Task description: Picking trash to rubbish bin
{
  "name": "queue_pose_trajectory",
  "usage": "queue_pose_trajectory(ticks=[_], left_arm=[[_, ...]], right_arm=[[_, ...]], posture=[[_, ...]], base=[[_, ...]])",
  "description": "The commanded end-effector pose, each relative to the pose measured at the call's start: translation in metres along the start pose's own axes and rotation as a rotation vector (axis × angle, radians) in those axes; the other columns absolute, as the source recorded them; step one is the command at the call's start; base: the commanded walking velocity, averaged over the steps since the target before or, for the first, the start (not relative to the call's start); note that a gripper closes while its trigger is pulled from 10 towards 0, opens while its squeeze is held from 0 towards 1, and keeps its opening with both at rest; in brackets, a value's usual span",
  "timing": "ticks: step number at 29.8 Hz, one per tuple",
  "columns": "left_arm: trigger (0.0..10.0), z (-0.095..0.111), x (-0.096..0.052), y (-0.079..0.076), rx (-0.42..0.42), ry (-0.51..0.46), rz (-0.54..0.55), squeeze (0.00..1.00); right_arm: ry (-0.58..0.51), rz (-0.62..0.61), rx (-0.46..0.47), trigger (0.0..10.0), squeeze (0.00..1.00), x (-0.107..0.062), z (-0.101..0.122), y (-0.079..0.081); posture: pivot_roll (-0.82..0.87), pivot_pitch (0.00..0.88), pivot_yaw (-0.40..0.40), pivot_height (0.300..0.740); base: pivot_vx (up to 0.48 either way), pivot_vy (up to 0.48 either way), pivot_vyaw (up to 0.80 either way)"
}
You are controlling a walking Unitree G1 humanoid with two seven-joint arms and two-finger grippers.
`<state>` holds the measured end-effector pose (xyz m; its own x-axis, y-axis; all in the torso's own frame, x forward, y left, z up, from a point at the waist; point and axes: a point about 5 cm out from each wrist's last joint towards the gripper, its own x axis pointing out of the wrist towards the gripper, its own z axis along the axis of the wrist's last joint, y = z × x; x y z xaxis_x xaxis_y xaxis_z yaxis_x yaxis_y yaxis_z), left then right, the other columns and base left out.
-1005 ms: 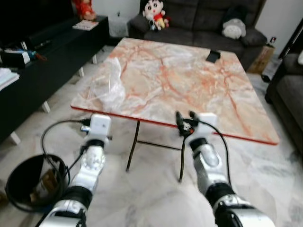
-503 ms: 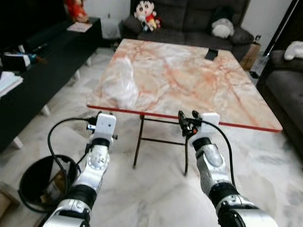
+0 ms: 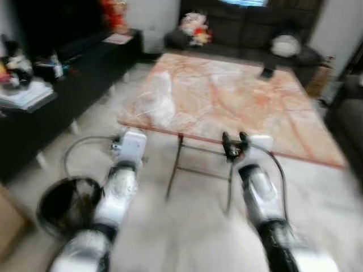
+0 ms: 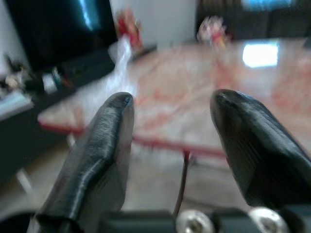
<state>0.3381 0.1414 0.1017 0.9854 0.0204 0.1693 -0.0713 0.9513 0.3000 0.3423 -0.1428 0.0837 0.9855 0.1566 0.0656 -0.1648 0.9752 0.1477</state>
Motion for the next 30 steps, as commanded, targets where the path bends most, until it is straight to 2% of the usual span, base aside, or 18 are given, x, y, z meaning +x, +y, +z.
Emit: queue_pose_trajectory(ticks=[1, 27, 30], left_arm=[[10.0, 0.008, 0.006, 0.003, 0.01, -0.032, 0.007, 0.0], [10.0, 0.014, 0.01, 0.008, 0.007, -0.053, 0.029, 0.0], [10.0, 0.022, 0.013, 0.009, 0.003, -0.085, 0.024, 0.0]], right_arm=[[-0.021, 0.025, -0.01, 10.0, 0.0, 0.008, 0.009, 0.007], [-0.029, 0.051, -0.006, 10.0, 0.0, 0.01, 0.01, 0.011], [-0.031, 0.053, -0.004, 10.0, 0.0, 0.01, 0.011, 0.012]], posture=[[0.22, 0.0, -0.086, 0.74], [0.22, 0.0, -0.09, 0.74], [0.22, 0.0, -0.09, 0.74]], base=[[0.48, 0.0, 0.0], [0.48, 0.0, 0.0], [0.48, 0.0, 0.0]])
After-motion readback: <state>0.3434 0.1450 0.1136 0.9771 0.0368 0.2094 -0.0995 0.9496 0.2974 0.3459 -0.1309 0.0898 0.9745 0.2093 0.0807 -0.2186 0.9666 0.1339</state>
